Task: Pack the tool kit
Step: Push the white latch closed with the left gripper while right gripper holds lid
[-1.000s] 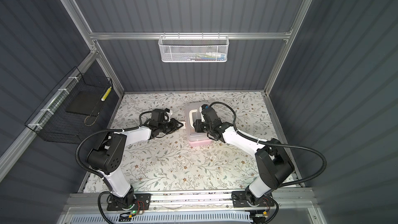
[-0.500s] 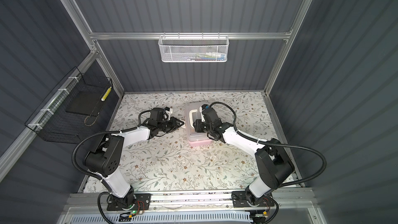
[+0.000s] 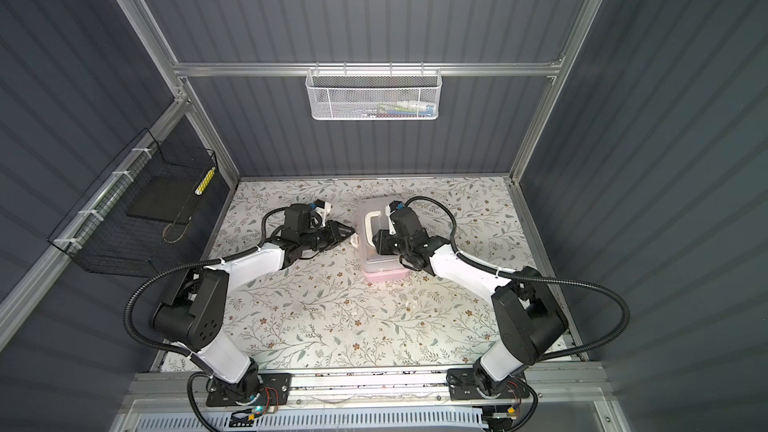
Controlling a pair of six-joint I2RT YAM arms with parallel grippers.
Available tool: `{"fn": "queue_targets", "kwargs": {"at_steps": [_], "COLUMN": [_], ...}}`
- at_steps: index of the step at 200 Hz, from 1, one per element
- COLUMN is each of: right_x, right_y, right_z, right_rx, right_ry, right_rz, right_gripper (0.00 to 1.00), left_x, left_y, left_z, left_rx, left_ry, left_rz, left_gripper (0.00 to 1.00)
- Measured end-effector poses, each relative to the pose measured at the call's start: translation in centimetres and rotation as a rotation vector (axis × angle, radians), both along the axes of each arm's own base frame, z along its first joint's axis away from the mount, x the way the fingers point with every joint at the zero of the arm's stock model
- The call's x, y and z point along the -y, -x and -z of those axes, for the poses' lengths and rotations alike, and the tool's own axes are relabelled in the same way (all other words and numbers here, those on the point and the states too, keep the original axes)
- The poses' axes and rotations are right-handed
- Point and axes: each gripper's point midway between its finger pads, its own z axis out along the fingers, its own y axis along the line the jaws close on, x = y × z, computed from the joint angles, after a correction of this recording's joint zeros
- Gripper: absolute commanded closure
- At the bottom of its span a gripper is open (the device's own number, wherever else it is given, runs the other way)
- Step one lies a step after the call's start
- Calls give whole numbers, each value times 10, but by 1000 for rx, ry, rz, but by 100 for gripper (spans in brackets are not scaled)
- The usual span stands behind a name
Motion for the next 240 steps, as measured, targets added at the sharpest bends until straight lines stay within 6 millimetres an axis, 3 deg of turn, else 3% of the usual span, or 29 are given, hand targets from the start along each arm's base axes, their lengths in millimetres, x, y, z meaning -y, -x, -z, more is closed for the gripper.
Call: {"fn": "queue_targets", "kwargs": {"at_steps": [240], "right_x": [-6], "right_y": [-4], "right_z": [1], "right_rx": [4], "right_ry": [-17], "right_rz": [-10], "right_gripper": [61], "left_x": [3], "left_y": [0], "left_z": [22], "left_rx": [-21], "left_ry": [11], "left_rz": [11], "left_gripper": [76]}}
